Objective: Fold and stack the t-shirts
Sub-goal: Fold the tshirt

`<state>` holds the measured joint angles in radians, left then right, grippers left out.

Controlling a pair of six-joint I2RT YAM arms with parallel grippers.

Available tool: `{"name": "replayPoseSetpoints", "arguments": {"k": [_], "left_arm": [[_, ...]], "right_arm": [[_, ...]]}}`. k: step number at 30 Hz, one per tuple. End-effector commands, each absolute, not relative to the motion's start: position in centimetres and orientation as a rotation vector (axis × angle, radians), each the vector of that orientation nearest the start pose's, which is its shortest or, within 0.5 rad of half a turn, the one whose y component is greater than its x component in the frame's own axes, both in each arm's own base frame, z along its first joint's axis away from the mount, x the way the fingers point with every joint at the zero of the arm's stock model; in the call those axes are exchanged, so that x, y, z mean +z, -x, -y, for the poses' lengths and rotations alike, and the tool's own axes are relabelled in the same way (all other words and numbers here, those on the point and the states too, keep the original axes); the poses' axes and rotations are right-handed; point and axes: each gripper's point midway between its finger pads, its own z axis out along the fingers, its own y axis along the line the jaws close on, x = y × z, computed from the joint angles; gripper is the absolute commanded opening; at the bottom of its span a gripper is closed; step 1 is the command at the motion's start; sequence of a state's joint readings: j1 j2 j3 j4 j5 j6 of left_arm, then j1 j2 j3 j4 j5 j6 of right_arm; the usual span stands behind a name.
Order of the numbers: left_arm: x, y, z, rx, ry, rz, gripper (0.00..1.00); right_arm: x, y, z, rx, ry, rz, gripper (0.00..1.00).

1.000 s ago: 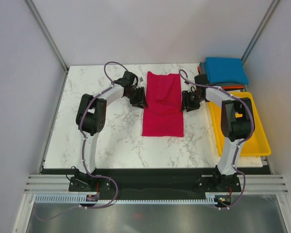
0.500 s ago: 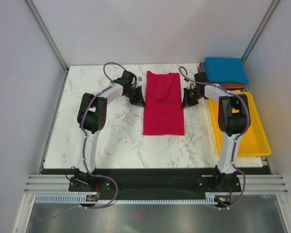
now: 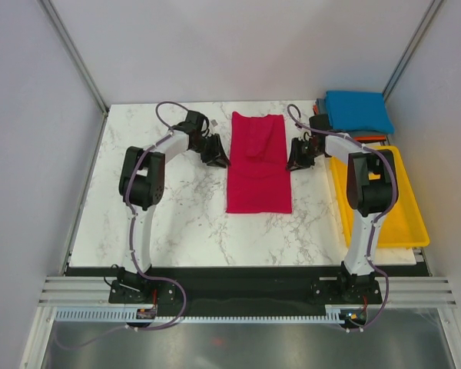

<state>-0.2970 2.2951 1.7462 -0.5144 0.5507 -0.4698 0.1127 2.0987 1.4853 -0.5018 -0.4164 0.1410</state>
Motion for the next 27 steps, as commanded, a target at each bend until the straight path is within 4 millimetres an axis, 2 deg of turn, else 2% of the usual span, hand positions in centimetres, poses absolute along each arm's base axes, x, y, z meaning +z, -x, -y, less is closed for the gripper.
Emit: {"name": "replayPoseSetpoints", "arguments": {"k": [1, 3, 4, 5, 6, 7, 8, 10, 11, 13, 14, 16, 17, 18, 19, 20, 24, 27], "left_arm": [[9.2, -45.4, 26.7, -1.172, -0.025, -2.583, 0.34], [10.0, -44.7, 26.6, -1.173, -0.045, -2.575, 0.38], [11.4, -44.4, 26.5, -1.172, -0.067, -2.547, 0.38], [11.7, -44.0, 26.4, -1.155, -0.074, -2.544, 0.38], [11.0, -42.9, 26.1, -1.142, -0.075, -2.567, 0.38], [12.5, -42.2, 26.0, -1.131, -0.102, -2.54, 0.38], [11.6, -40.7, 26.2, -1.127, -0.112, -2.573, 0.38], [12.1, -39.0, 26.9, -1.15, -0.154, -2.57, 0.37], [12.2, -37.3, 27.6, -1.159, -0.194, -2.58, 0.37], [12.0, -35.6, 28.4, -1.147, -0.237, -2.583, 0.37], [11.5, -33.8, 29.0, -1.134, -0.266, -2.601, 0.36], [10.9, -32.7, 29.7, -1.146, -0.266, -2.595, 0.34], [9.5, -31.1, 30.0, -1.147, -0.259, -2.636, 0.34], [8.9, -30.9, 30.1, -1.145, -0.255, -2.631, 0.34], [8.0, -30.2, 30.3, -1.138, -0.254, -2.646, 0.34], [6.2, -29.0, 29.7, -1.123, -0.225, -2.698, 0.33], [2.6, -27.1, 28.2, -1.042, -0.164, -2.801, 0.32], [2.7, -27.2, 28.1, -1.03, -0.172, -2.812, 0.31]], "right_arm": [[6.6, -45.1, -13.0, 0.697, 0.027, -2.576, 0.31], [7.4, -44.4, -13.3, 0.719, -0.003, -2.576, 0.39], [8.7, -44.0, -13.2, 0.713, -0.022, -2.556, 0.41], [9.0, -43.7, -12.7, 0.677, -0.067, -2.559, 0.44], [8.7, -42.4, -12.9, 0.674, -0.079, -2.584, 0.45], [9.9, -41.9, -12.8, 0.663, -0.085, -2.564, 0.45], [9.5, -40.8, -12.6, 0.64, -0.119, -2.595, 0.43], [10.4, -39.4, -13.6, 0.643, -0.093, -2.598, 0.39], [10.0, -38.3, -14.0, 0.646, -0.088, -2.621, 0.36], [10.7, -36.7, -15.3, 0.662, -0.064, -2.62, 0.24], [9.9, -35.5, -15.7, 0.673, -0.054, -2.646, 0.19], [10.1, -34.3, -17.0, 0.702, -0.007, -2.644, 0.19], [9.1, -33.1, -17.6, 0.71, 0.015, -2.666, 0.19], [8.6, -32.4, -17.7, 0.72, 0.024, -2.677, 0.19], [8.3, -31.8, -17.7, 0.714, 0.026, -2.68, 0.2], [6.8, -30.7, -17.2, 0.695, 0.011, -2.713, 0.2], [3.1, -28.8, -14.8, 0.523, 0.031, -2.799, 0.2], [2.9, -28.5, -14.4, 0.495, 0.025, -2.817, 0.2]]}}
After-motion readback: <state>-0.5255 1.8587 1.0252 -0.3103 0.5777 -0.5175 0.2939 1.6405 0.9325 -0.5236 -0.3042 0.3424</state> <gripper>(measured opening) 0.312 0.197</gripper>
